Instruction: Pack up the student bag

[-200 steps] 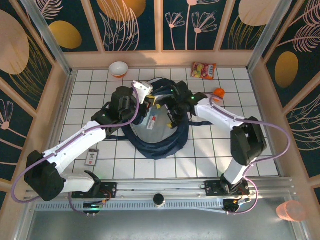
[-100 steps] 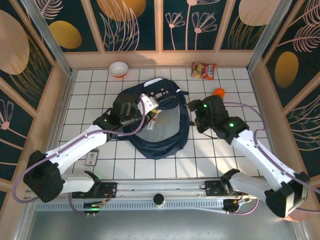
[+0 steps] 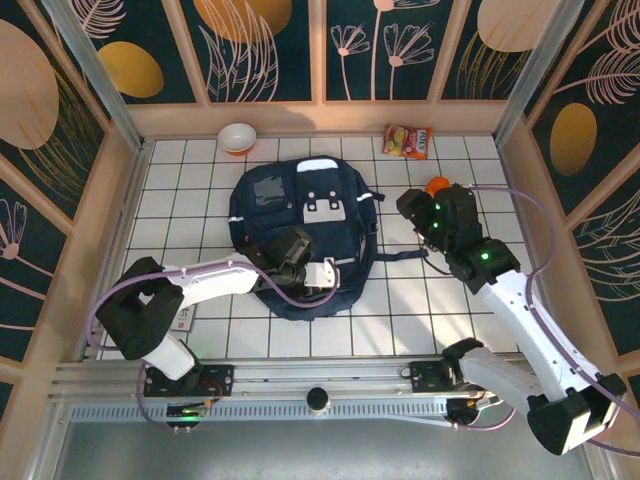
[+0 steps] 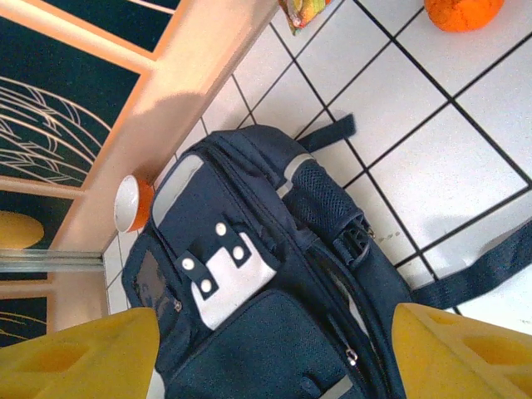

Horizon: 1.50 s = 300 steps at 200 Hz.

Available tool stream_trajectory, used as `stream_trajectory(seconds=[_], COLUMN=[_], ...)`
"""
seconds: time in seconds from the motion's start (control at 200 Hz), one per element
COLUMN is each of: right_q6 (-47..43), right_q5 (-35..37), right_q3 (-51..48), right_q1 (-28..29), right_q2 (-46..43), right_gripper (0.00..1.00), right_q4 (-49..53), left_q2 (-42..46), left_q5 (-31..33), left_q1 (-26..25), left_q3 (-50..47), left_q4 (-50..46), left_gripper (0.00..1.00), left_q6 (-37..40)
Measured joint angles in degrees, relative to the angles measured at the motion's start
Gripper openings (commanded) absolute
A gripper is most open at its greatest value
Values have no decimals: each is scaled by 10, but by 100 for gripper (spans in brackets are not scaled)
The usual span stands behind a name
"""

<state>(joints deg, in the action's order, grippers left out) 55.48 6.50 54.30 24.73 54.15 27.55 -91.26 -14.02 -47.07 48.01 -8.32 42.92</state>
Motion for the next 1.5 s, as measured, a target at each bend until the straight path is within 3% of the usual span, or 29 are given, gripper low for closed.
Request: stream_trajectory(seconds=[0.12, 0.31, 0.42, 0.656, 0.796, 0.921, 1.236, 1.501], right_q6=[-35, -149, -243, -456, -607, -734, -975, -1037], right_q5=[-4, -10, -31, -137, -245, -273, -263, -210], right_q3=[0, 0, -1, -36, -36, -28, 19, 26], right_q1=[0, -2, -3, -5, -2, 47, 218, 279], right_q2=[0, 0, 0, -8, 42, 99, 262, 357], right_gripper=[73, 68, 69, 67, 60, 59, 60, 60], right_q4=[-21, -50, -67, -124, -132, -123, -86, -92], left_q2=[0, 36, 116, 264, 293, 313, 365, 340], left_q5=[-2, 1, -8, -27, -25, -9, 71, 68], left_q1=[-1, -2, 13, 121, 200, 262, 276, 276], left_q3=[2, 3, 2, -16, -60, -127, -243, -271], left_q4=[0, 0, 17, 92, 114, 132, 173, 198], left_gripper=[26, 70, 79, 84, 83, 85, 80, 77], left_q6=[5, -24, -57, -213, -360, -503, -827, -944])
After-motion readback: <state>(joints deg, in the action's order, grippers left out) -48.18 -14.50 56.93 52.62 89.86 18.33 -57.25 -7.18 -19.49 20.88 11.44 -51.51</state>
